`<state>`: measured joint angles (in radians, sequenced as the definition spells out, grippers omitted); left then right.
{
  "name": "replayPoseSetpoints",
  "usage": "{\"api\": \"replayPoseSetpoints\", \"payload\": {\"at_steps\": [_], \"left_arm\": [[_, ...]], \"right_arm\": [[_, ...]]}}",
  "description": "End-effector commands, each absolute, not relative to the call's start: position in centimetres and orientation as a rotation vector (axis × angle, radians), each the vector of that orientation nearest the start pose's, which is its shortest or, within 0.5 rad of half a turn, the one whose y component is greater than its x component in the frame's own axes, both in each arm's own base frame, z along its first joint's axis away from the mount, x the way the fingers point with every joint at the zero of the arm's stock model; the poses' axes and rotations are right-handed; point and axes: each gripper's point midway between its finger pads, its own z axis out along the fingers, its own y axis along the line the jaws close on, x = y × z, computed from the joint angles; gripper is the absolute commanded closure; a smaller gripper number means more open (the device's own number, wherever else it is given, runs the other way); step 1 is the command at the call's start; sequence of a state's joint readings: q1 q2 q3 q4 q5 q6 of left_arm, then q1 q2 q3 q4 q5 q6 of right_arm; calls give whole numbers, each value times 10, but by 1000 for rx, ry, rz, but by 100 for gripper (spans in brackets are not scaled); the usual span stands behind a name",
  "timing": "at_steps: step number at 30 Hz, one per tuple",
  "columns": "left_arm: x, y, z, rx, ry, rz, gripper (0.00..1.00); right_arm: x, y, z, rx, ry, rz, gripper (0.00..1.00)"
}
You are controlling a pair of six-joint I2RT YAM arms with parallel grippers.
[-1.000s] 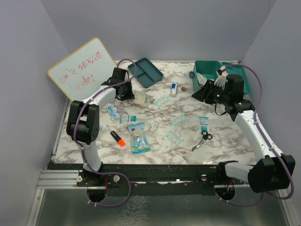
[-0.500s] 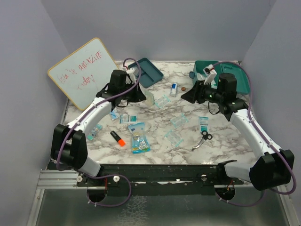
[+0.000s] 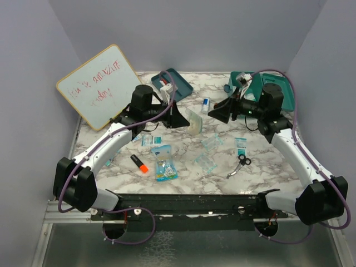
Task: Organize the medicine kit
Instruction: Pick up the medical item at the center of the board.
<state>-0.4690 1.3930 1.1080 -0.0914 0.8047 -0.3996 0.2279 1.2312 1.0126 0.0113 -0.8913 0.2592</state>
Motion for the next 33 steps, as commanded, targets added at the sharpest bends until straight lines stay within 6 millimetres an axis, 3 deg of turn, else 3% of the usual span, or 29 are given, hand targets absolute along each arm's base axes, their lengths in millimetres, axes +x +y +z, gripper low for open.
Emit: {"api": "replayPoseSetpoints", "payload": {"at_steps": [1,11,17,24,29,33], "left_arm": [[246,-304,271,799,1879,-1452,100],[222,-311,280,907,1817,-1514,100],[214,-313,281,955,1782,-1522,100],[211,-315,286,991,1735,-1535,100],[214,-313,287,976,1721,-1487,100],[221,-308,282,940,1734,-1405,100]], "right_arm": [[299,229,309,-787,1582,1172,33],[279,239,307,-963,1493,1307,31],[271,257,290,-1033,1525,1379,27],[271,265,271,-1064,1560,1411,27],[271,267,262,-1079,1581,1412,37],[272,267,266,-1083,1569,1401,63]]}}
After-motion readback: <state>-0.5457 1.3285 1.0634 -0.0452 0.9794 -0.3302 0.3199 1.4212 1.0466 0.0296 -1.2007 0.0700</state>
